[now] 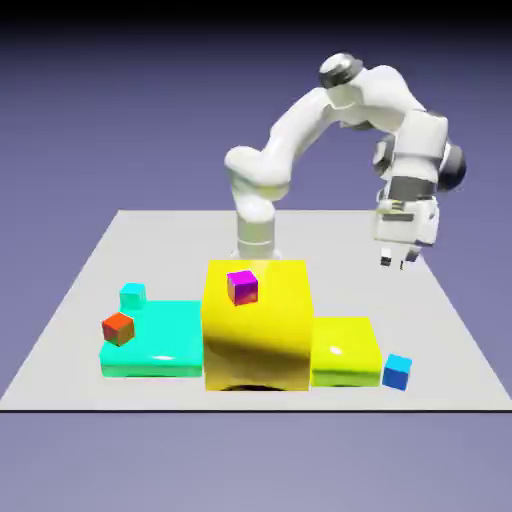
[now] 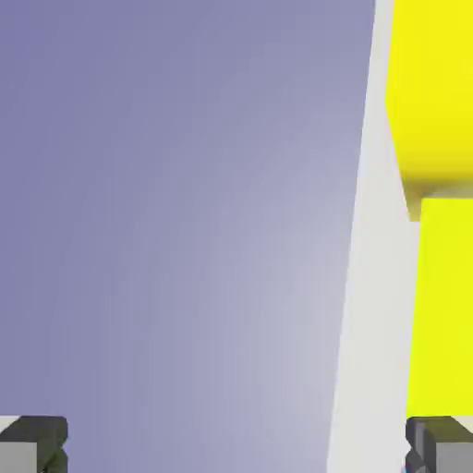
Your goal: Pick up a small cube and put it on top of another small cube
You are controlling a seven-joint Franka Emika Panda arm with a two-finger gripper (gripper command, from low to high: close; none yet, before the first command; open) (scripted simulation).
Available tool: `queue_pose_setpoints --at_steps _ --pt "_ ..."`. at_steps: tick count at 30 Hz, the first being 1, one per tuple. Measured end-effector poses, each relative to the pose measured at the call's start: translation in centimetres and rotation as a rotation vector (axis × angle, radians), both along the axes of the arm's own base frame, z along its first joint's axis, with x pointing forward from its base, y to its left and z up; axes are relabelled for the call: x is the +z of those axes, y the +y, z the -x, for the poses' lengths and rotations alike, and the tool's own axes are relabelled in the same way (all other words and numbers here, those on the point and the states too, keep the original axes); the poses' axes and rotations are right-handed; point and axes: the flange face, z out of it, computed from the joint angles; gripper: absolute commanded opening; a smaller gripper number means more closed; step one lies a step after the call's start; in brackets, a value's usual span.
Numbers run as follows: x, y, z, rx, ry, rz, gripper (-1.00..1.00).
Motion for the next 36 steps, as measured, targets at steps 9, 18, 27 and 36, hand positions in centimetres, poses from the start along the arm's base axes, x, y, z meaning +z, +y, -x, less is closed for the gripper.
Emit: queue_pose_setpoints --at_steps 9,18,27,36 --pt "-14.3 3.4 -0.4 -0.378 0.253 -0.095 0.00" --pt "-24.6 3.1 0.3 -0.470 0.319 -0.108 -1.00" --pt "-11.0 -0.7 -3.1 -0.357 0.341 -0.135 -1.00" --pt "0.0 -20.1 -5.4 -0.308 0.377 -0.195 -1.00"
